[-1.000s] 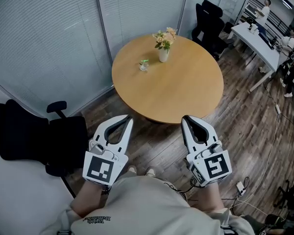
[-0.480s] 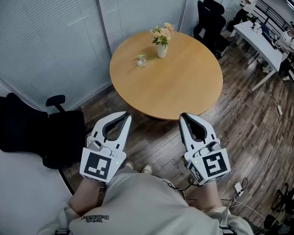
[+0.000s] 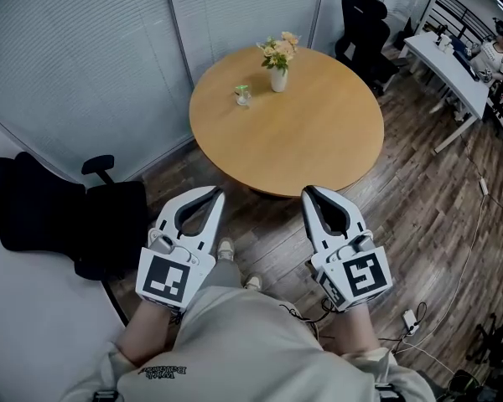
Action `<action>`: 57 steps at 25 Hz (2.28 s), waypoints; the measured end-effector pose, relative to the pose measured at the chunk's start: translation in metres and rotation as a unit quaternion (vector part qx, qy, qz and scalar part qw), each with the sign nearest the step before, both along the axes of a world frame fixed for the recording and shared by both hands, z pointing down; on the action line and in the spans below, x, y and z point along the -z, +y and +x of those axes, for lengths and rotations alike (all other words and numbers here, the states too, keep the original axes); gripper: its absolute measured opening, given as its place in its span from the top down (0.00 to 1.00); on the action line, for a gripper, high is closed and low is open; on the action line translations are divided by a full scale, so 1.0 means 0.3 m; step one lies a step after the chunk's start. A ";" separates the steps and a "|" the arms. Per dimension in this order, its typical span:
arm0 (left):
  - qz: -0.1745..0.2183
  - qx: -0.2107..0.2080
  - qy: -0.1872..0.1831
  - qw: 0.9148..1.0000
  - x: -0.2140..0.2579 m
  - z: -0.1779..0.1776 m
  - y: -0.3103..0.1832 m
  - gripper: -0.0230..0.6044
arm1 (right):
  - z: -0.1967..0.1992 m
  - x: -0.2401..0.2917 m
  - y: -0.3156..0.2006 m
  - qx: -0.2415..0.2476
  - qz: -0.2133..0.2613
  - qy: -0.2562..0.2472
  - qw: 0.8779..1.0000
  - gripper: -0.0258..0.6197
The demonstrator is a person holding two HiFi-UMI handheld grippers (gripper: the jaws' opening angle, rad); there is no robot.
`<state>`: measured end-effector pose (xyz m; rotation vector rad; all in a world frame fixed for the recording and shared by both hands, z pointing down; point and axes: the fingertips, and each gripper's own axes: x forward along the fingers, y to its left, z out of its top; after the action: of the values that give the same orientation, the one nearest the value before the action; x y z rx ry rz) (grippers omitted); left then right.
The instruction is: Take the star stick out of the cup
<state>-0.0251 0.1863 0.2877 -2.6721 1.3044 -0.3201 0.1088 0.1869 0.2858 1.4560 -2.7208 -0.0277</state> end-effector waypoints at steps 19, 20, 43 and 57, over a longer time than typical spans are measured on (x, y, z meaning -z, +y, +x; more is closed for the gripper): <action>0.003 0.001 0.009 1.000 -0.045 -0.025 -0.129 0.93 | -0.038 -0.045 -0.136 0.004 -0.008 0.003 1.000 0.91; 0.003 0.000 0.007 1.000 -0.056 -0.027 -0.146 0.93 | -0.041 -0.050 -0.152 0.003 -0.010 0.001 1.000 0.91; -0.038 -0.028 -0.003 0.999 -0.136 -0.124 -0.742 0.93 | -0.136 -0.155 -0.752 -0.037 -0.052 0.009 0.998 0.91; -0.034 -0.089 -0.016 0.995 -0.155 -0.202 -1.174 0.93 | -0.221 -0.121 -1.140 -0.084 -0.052 0.023 0.995 0.91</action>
<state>-0.0858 -0.1660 0.3343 -2.8016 1.0556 -0.3905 0.0426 -0.1551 0.3221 1.6270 -2.5125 0.0843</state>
